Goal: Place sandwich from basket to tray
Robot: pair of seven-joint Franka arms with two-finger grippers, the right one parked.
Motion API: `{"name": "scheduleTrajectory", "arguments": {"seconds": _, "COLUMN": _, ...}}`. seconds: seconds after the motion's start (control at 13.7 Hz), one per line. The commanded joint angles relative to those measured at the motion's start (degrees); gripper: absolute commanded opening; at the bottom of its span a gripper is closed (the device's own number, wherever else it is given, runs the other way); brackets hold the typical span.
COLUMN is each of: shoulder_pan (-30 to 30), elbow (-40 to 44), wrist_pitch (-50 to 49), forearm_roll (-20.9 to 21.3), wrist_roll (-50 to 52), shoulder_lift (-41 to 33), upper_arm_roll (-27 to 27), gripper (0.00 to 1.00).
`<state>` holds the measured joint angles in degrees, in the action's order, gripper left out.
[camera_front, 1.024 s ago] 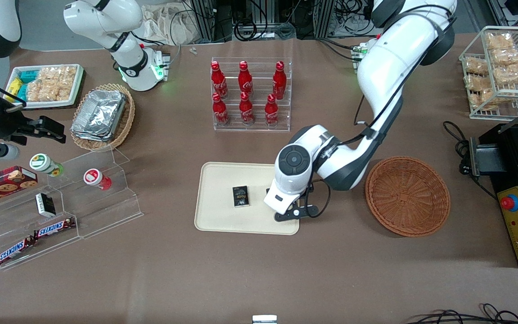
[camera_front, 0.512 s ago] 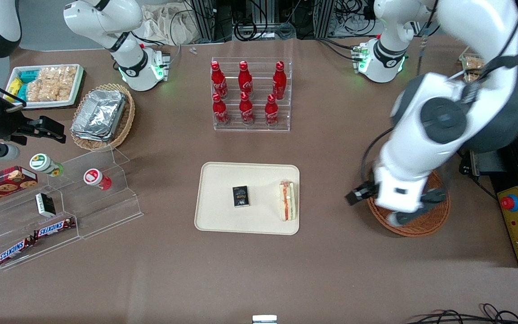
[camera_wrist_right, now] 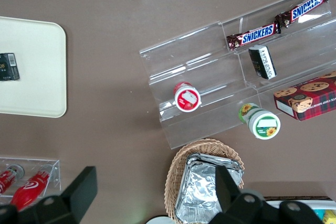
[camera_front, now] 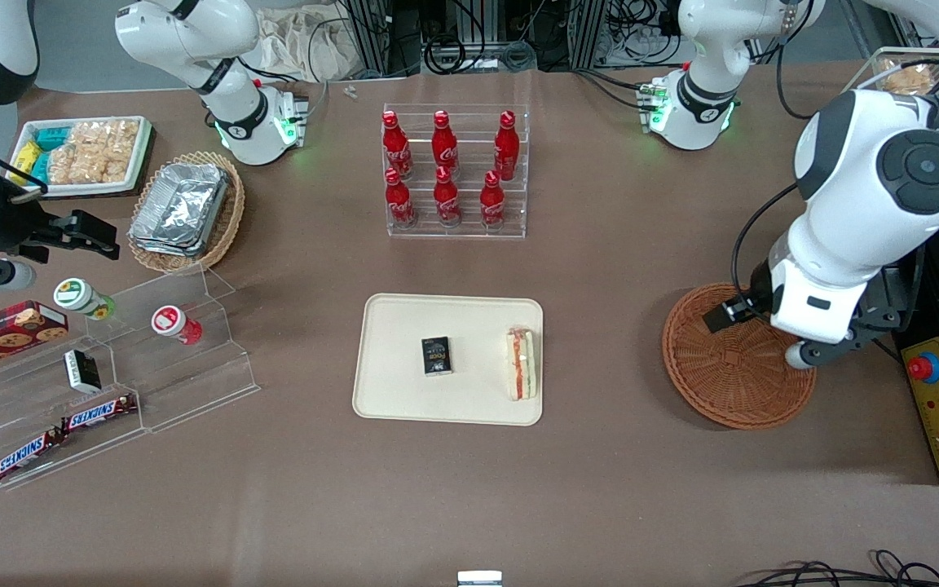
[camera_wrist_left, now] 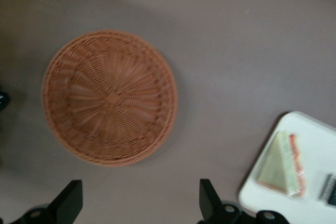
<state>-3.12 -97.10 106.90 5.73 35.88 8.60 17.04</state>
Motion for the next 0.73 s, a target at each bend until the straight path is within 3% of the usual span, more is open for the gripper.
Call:
{"name": "scheduleTrajectory", "arguments": {"seconds": 0.0, "shoulder_pan": 2.51, "elbow": -6.52, "wrist_pitch": 0.68, "forearm_roll": -1.43, "wrist_roll": -6.15, "shoulder_lift": -5.96, "upper_arm_roll": -4.21, "gripper": 1.00}}
{"name": "scheduleTrajectory", "arguments": {"seconds": 0.22, "shoulder_pan": 5.75, "elbow": -5.38, "wrist_pitch": -3.01, "forearm_roll": -4.15, "wrist_roll": -15.56, "shoulder_lift": -5.70, "upper_arm_roll": -10.34, "gripper": 1.00}}
{"name": "scheduleTrajectory", "arguments": {"seconds": 0.66, "shoulder_pan": 5.49, "elbow": 8.75, "wrist_pitch": -8.98, "forearm_roll": -4.42, "wrist_roll": -16.54, "shoulder_lift": 3.68, "upper_arm_roll": -10.98, "gripper": 1.00}}
